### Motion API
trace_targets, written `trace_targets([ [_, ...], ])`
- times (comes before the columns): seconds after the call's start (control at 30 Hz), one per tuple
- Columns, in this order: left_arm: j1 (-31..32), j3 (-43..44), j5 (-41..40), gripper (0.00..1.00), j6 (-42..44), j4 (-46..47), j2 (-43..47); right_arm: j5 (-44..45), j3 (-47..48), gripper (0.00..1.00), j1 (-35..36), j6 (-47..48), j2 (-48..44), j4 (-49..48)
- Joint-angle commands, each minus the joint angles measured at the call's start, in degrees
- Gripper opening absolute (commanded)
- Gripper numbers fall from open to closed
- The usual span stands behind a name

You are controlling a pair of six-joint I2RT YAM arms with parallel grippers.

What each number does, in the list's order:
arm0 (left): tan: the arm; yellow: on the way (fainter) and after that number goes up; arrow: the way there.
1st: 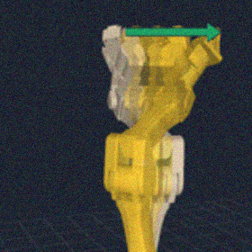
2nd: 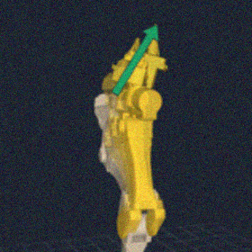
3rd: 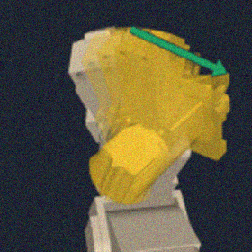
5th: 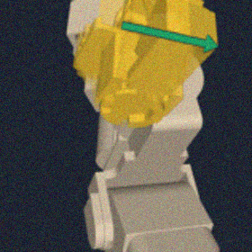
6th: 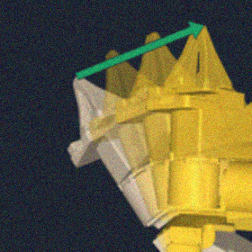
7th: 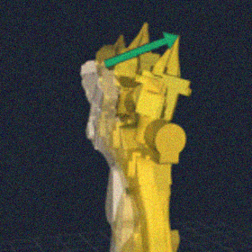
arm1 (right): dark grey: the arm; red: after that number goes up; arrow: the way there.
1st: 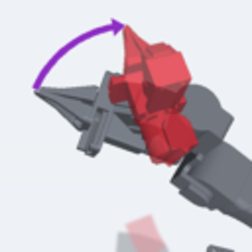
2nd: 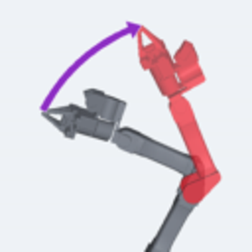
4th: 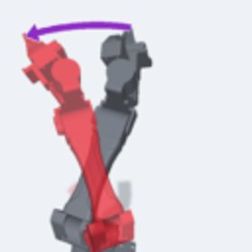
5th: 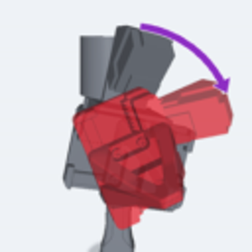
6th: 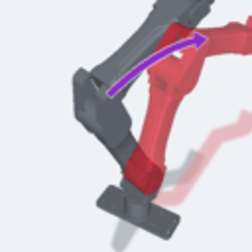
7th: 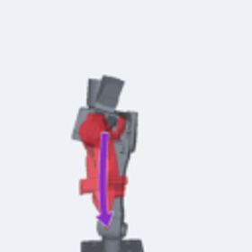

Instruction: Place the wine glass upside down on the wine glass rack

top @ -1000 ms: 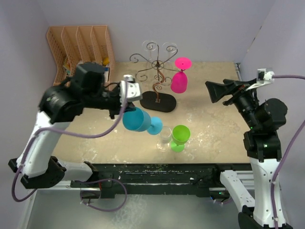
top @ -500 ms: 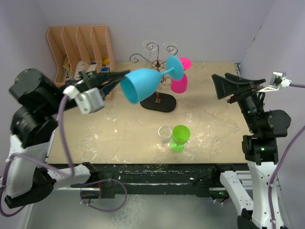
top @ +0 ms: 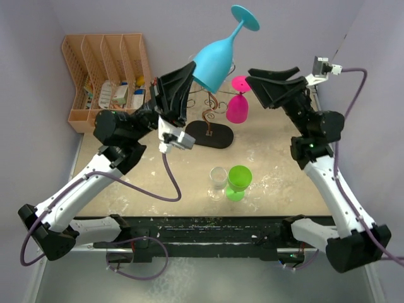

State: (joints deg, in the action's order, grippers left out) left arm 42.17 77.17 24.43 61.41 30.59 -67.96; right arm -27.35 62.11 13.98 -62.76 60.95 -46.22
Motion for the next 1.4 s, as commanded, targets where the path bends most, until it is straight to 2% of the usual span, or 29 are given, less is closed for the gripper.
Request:
trace_targets([
  [0.0, 0.73, -8.08, 5.04, 0.0, 13.66, 23.7, 2.49, 3.0, 5.98, 0.88, 2.46, -5.58, 5.58, -19.36],
  [0.1, 0.78, -11.55, 6.19, 0.0, 16.89, 25.38, 2.9, 4.97, 6.46, 0.79, 3.67, -9.84, 9.69, -28.8],
  [0.17, 0.83, -12.46, 6.31, 0.0, 17.54, 25.24, 3.15, 5.61, 7.84, 0.72, 4.78, -10.38, 11.8, -31.64],
  [0.6, 0.94, -14.65, 5.55, 0.0, 17.16, 24.72, 2.94, 8.73, 14.25, 0.56, 9.26, -9.94, 18.01, -35.42],
  [1.0, 1.73, -16.69, 7.23, 0.0, 20.72, 23.02, 2.84, 9.45, 18.63, 0.5, 12.21, -9.14, 22.02, -33.91],
  [1.2, 1.72, -16.16, 6.46, 0.0, 20.71, 22.51, 2.7, 8.88, 18.33, 0.41, 12.98, -9.04, 22.42, -33.82],
  [1.3, 1.75, -15.17, 6.04, 0.0, 20.64, 22.76, 2.25, 8.53, 18.03, 0.31, 13.26, -9.04, 22.55, -33.9],
  [1.37, 1.76, -14.69, 5.78, 0.0, 20.61, 22.95, 2.06, 8.5, 17.51, 0.3, 13.35, -8.95, 22.38, -34.1],
])
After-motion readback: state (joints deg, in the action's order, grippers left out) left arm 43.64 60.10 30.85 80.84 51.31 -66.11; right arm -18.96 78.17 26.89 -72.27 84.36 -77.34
